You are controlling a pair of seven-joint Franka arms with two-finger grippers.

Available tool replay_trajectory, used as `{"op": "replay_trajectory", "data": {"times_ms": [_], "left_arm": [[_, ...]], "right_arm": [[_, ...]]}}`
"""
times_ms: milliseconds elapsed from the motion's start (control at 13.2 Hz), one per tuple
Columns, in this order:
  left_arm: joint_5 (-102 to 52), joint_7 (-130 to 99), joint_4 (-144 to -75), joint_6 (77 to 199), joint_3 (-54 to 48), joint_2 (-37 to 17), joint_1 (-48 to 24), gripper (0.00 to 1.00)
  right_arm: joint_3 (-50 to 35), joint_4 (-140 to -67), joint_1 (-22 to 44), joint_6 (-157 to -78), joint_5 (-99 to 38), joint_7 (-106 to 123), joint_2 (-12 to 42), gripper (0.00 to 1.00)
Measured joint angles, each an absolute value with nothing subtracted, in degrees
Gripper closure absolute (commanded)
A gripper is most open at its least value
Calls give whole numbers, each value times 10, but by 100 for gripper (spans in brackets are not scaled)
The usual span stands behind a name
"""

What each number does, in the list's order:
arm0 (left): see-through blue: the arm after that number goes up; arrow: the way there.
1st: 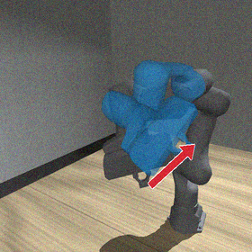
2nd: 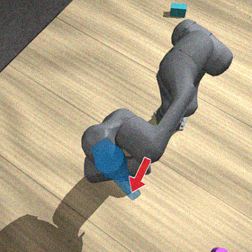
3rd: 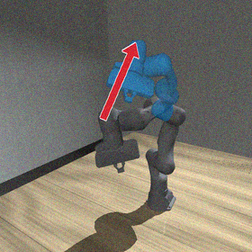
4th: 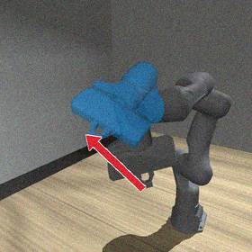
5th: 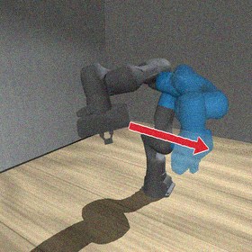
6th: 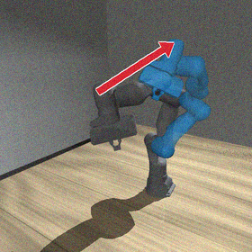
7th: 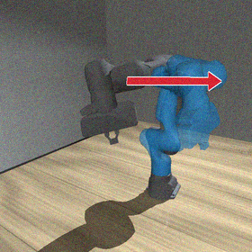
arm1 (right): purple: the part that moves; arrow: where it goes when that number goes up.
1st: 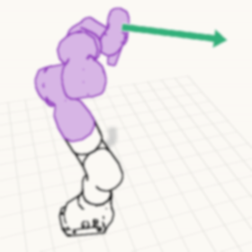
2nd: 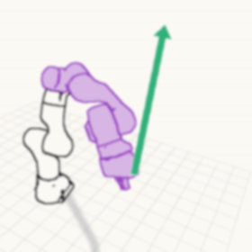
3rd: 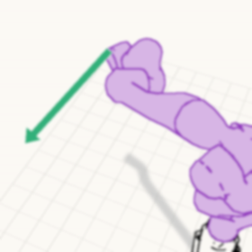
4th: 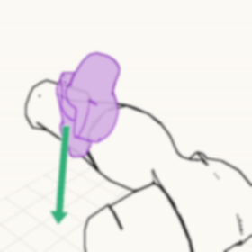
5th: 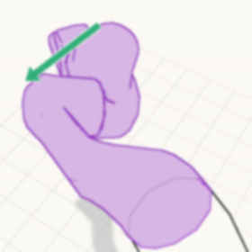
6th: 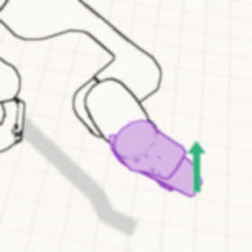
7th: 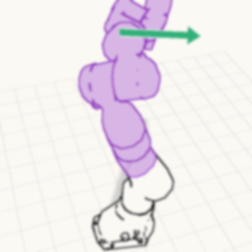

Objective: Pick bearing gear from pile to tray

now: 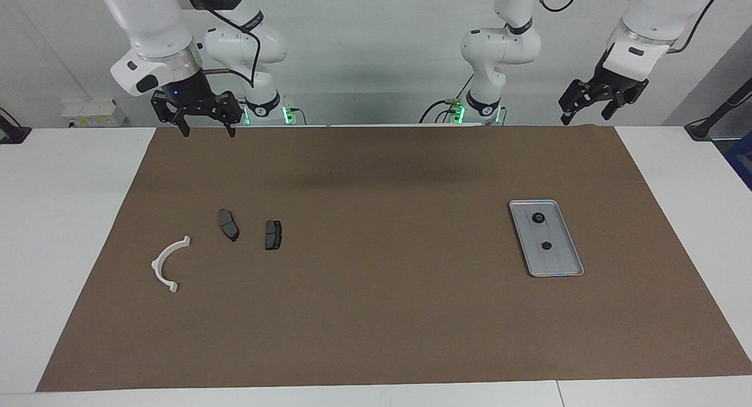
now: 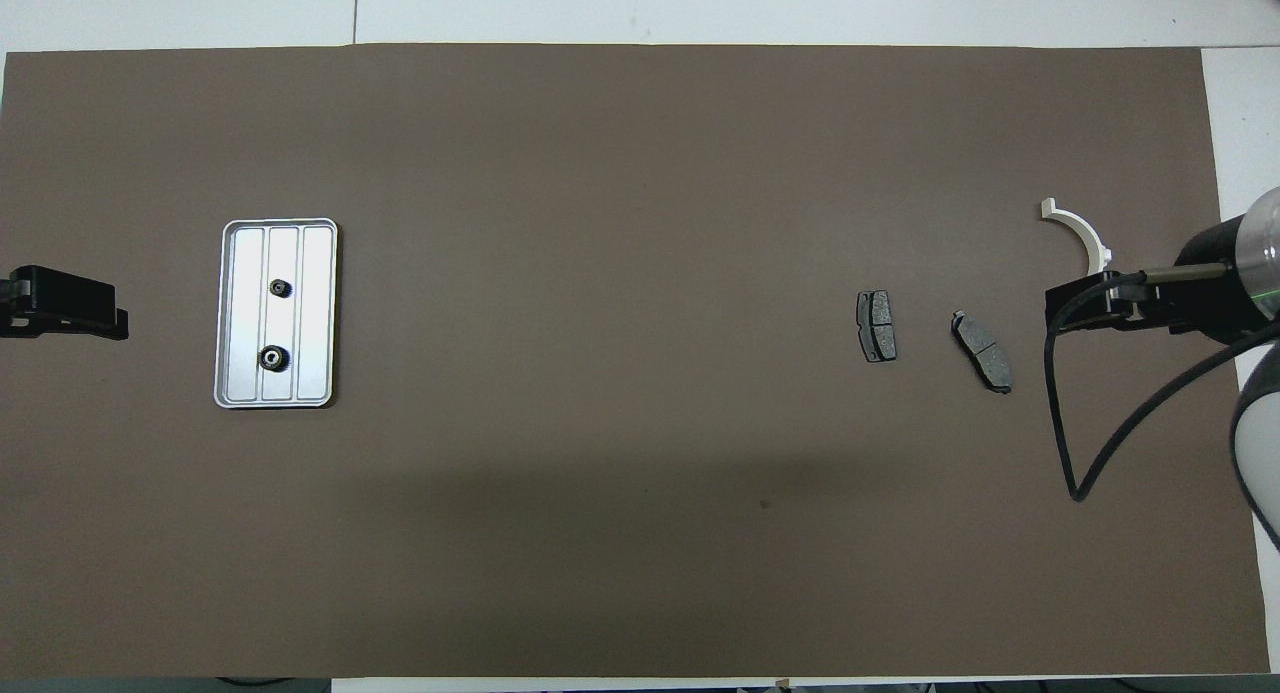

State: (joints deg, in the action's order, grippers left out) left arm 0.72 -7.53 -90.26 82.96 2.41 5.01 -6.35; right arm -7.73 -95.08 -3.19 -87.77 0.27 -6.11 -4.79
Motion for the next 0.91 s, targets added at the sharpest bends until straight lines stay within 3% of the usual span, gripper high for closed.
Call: {"op": "replay_trajectory", "data": {"times_ms": [912], "left_arm": [[7,-60,-929,844,25,54,-63,0]], "right_arm": [[-77,-951,-32,-878,2,-61,-48,0]]}}
